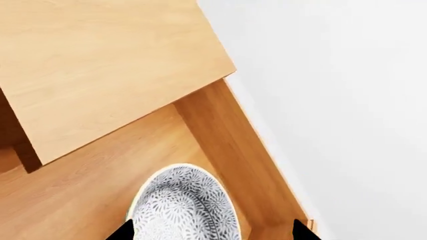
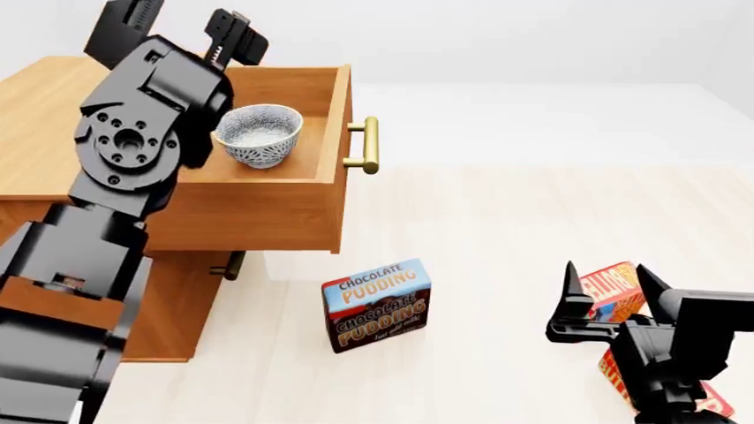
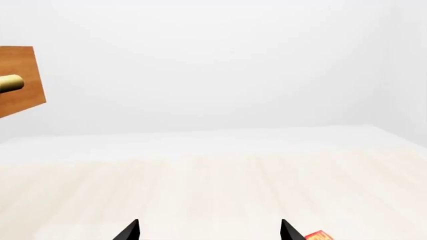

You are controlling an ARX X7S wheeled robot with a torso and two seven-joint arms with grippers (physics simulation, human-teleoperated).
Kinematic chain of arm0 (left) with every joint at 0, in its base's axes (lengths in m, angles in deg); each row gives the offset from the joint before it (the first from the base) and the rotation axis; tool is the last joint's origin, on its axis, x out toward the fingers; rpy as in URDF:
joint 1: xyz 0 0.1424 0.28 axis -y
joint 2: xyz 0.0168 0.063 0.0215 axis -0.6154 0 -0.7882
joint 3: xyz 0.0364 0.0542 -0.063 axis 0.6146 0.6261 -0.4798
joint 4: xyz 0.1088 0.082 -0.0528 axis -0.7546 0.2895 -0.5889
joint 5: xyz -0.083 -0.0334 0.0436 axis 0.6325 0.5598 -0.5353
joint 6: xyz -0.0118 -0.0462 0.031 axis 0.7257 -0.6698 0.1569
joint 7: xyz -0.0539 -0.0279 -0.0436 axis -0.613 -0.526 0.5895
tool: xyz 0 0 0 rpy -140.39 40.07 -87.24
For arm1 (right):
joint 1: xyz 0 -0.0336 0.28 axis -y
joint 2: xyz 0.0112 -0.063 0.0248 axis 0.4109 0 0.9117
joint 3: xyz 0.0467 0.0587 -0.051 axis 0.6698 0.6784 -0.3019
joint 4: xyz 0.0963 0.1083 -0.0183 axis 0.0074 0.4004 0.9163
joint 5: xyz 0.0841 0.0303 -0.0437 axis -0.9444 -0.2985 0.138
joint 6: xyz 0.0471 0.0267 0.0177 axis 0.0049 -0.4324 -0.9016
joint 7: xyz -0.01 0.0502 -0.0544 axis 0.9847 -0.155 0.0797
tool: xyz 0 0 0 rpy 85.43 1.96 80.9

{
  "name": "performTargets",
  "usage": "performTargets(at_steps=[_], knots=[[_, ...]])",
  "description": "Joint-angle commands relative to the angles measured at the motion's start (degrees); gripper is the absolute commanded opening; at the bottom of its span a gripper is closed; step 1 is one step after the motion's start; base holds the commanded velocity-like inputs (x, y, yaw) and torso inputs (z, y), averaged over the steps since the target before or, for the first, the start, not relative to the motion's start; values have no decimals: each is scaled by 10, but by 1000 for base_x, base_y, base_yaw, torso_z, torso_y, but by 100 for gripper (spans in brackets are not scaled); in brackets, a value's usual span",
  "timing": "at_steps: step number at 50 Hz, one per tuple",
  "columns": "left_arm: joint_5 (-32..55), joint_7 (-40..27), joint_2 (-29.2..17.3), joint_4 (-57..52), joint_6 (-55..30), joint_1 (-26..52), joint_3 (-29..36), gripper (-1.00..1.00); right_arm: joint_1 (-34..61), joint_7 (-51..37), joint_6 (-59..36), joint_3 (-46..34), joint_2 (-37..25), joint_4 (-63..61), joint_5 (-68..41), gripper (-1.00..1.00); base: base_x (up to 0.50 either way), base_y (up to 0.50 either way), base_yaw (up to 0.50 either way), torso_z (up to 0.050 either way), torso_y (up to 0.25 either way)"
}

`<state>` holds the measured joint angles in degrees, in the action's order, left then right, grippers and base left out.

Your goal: Put the bowl in the top drawer of the cabinet.

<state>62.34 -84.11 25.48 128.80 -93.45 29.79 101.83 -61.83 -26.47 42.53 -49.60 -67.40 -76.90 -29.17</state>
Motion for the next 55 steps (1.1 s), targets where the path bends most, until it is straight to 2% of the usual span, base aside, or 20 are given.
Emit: performTargets(at_steps=[1,12,24,30,34,40,45,55], knots=[[10,-10,-19,-78,-1,-9,-10,100,-1,-2,2,-2,1,0,0,100,0,0,0,0,0],[41,-8,-44,-179,-23,-26,-27,100,12,-7,-10,-14,-2,-4,5,100,0,0,0,0,0],[97,-14,-97,-362,-45,-85,-65,100,21,-23,-37,-20,-9,-36,1,100,0,0,0,0,0],[117,32,-136,-451,-76,-129,-71,100,28,-41,-64,-26,-13,-76,-2,100,0,0,0,0,0],[132,90,-167,-529,-92,-180,-85,100,35,-69,-86,-24,-13,-113,1,100,0,0,0,0,0],[123,150,-204,-611,-83,-242,-116,100,59,-120,-128,-45,-18,-189,28,100,0,0,0,0,0],[110,189,-225,-672,-69,-288,-142,100,86,-144,-159,-71,-19,-239,42,100,0,0,0,0,0],[45,262,-239,-731,-42,-367,-167,100,138,-179,-216,-121,-23,-308,71,100,0,0,0,0,0]])
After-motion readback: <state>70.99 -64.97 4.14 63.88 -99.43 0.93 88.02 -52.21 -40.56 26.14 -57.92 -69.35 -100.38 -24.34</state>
